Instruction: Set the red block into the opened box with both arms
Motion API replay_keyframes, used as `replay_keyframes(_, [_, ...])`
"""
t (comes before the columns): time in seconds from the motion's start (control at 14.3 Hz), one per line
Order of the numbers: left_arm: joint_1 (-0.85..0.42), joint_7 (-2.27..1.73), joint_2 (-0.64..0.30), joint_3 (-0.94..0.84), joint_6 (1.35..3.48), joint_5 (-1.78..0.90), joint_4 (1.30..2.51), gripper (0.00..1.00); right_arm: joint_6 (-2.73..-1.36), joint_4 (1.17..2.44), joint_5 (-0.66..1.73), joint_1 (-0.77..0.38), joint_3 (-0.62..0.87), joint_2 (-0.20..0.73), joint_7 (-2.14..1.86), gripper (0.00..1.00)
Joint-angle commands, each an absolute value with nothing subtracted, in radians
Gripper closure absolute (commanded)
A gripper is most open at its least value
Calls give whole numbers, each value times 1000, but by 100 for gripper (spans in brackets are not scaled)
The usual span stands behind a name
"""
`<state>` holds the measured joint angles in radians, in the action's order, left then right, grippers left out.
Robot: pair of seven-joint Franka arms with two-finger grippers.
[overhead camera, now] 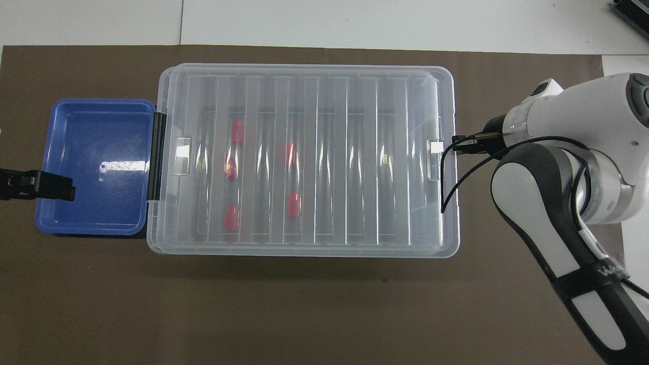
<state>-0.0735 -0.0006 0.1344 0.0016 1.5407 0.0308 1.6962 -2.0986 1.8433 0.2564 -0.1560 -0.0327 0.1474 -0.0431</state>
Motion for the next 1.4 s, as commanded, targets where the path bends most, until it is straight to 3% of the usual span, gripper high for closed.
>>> replay_keyframes(0.0, [-80,3,153,9,1543,18,1712,0,-2118,1867,285,-150,-20,138,-41,100])
replay_keyframes(0.56, [-77,-5,153,11,1549,18,1712,0,-2114,1867,334,-149,-21,138,-66,100])
replay_keyframes(0.84, [-77,-5,153,11,1549,18,1710,0,-2100,1850,162,-141,-32,129,-28,100])
replay_keyframes(1.12, [-78,-5,153,9,1546,18,1710,0,-1924,1775,-26,-135,-37,74,41,100])
replay_keyframes(1.19, [-78,-5,153,9,1548,18,1710,0,-1869,1744,-28,-120,-38,63,41,68])
replay_keyframes(1.26, [-80,-5,153,9,1548,18,1712,0,-1832,1721,-29,-98,-37,51,41,10])
replay_keyframes(1.33, [-81,-6,153,9,1548,18,1712,0,-1809,1712,-29,-94,-37,32,41,0])
